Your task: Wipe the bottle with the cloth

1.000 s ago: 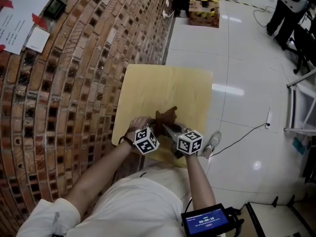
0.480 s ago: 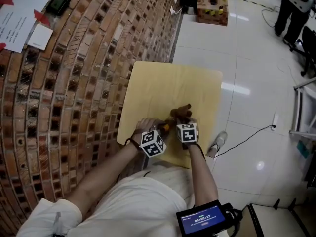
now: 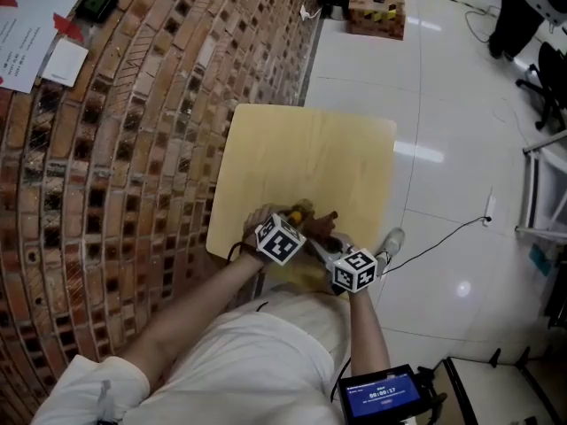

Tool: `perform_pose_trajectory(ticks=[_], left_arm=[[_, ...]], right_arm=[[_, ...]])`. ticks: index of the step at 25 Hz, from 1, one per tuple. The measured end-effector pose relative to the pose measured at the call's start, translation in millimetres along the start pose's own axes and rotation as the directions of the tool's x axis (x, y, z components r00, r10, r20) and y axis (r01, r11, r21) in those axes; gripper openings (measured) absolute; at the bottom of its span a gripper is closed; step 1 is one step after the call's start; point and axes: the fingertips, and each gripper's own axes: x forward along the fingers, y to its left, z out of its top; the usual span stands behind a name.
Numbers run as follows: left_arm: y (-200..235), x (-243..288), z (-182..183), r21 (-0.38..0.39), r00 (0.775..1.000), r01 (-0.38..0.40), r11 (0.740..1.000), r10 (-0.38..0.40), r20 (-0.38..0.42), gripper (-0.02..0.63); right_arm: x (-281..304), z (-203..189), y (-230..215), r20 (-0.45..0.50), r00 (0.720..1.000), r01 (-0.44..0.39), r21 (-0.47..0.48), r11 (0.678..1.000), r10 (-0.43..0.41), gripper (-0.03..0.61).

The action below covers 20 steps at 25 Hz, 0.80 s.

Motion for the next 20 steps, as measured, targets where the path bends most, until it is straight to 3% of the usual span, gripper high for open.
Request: perform_pose_trajectory(ticks=[4,8,10,14,17,19,20], left_arm=[[3,2,-1,-0.080,0.999,0.033,0.996,-0.033,-0.004,0.169],[9,1,-6,-0.104,1.000,0.013,0.994,-0.014,-0.010,0.170],[17,1,-11,-0.124,1.000,-0.004,0.992,0.001,-0.021,0.170],[17,2,-13,-0.195,1.000,0.008,0.981,-0.013,-0.022,0.173],[18,3,-13,-0.380,0.999,0.050,0.924,-0.052,0.004,0.173],[20,3,-15,-0.496,0.997,0.072,0.865,-0.076,0.013,0.173],[21,3,-15,-0.542,0.996,0.079,0.837,-0.082,0.018,0.173]], right_arm=[[25,-10,-12,-0.059,0.997,0.046,-0.026,0.999,-0.048,0.066],[46,-21,-34,-0.140,0.985,0.093,-0.028,0.995,-0.096,0.067],[57,-31,-53,-0.209,0.957,0.193,-0.054,0.980,-0.200,0.067],[61,-41,-89,-0.250,0.863,0.426,-0.107,0.899,-0.439,0.067],[51,-29,-93,-0.168,0.842,0.514,-0.038,0.857,-0.513,0.067],[32,-15,-89,-0.051,0.865,0.502,0.056,0.863,-0.500,0.067],[24,-8,-82,0.010,0.889,0.455,0.091,0.886,-0.458,0.067]])
